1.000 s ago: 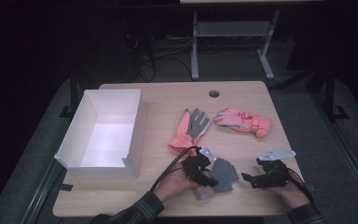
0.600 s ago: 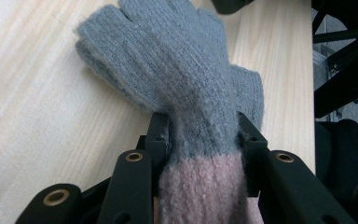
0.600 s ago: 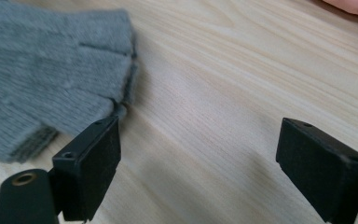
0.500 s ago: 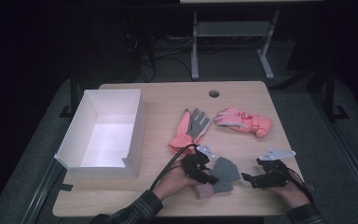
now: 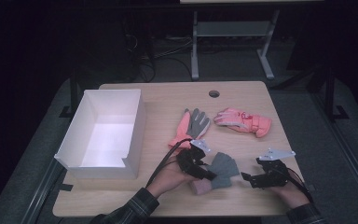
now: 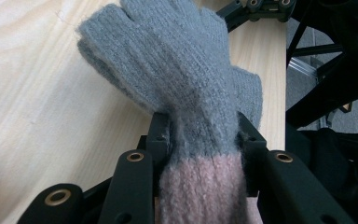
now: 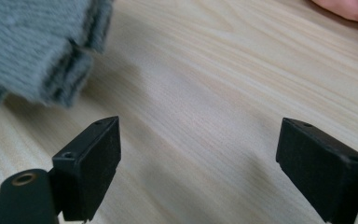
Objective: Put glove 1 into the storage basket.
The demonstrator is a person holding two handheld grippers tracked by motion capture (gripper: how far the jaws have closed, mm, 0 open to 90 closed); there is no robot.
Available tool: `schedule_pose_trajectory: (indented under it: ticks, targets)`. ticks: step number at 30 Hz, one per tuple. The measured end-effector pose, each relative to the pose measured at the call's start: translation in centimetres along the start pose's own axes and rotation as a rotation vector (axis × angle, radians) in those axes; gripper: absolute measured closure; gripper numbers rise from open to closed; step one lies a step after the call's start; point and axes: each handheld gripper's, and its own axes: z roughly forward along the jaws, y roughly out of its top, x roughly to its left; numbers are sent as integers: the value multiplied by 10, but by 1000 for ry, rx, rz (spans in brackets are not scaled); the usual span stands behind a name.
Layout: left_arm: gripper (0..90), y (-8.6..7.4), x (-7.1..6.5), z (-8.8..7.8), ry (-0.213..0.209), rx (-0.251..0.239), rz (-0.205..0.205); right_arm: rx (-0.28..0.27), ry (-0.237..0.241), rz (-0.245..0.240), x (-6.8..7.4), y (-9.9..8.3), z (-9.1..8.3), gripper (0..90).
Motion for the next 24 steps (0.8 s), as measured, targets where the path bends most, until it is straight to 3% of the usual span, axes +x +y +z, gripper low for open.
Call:
schedule_pose_trajectory:
  ticks: [5,9,16,24]
  targets:
    - [656,4,-1,-11,20,-5,-32,0,4,2,2,0,0,136]
    - [655,6,-1,-18,35,-3,-31,0,6,-5,2,0,1,136]
    - [655,10,-1,-41,70,-13,-39,-6,5,-7,3,0,1,136]
    - [655,13,2,-72,105,-42,-83,0,9,-11,3,0,2,136]
